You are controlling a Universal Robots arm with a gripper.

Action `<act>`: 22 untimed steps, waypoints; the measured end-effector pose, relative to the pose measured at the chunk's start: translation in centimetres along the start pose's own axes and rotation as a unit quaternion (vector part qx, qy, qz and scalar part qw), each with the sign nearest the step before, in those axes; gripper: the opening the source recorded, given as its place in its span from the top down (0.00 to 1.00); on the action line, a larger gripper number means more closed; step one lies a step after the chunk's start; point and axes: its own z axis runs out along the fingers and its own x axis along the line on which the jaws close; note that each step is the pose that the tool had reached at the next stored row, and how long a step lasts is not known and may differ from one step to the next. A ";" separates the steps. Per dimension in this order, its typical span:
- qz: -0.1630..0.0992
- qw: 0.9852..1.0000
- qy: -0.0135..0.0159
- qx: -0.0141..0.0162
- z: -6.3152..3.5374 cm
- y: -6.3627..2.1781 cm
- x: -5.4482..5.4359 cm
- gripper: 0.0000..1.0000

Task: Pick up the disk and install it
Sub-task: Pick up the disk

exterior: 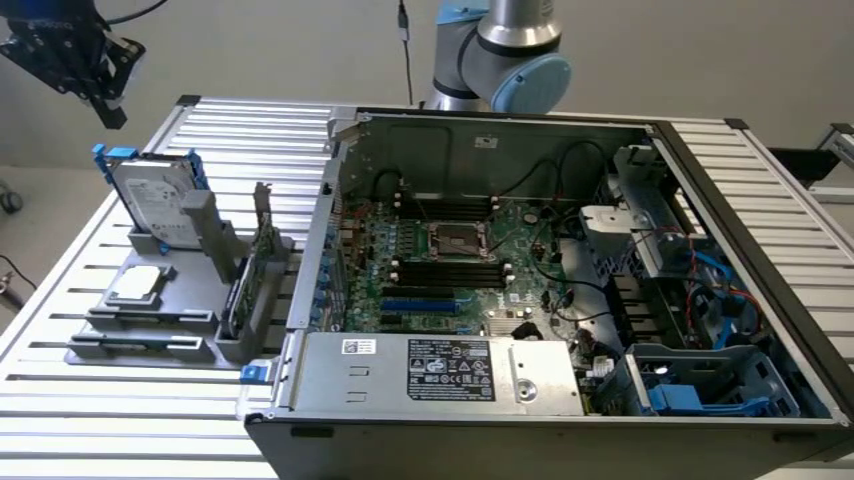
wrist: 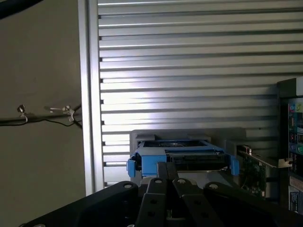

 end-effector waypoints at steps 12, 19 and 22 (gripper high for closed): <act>-0.014 1.000 0.001 0.000 0.02 0.00 0.0 0.89; -0.078 0.997 0.004 0.000 0.07 0.00 0.0 0.89; -0.105 0.994 0.006 0.001 0.09 0.00 0.0 0.89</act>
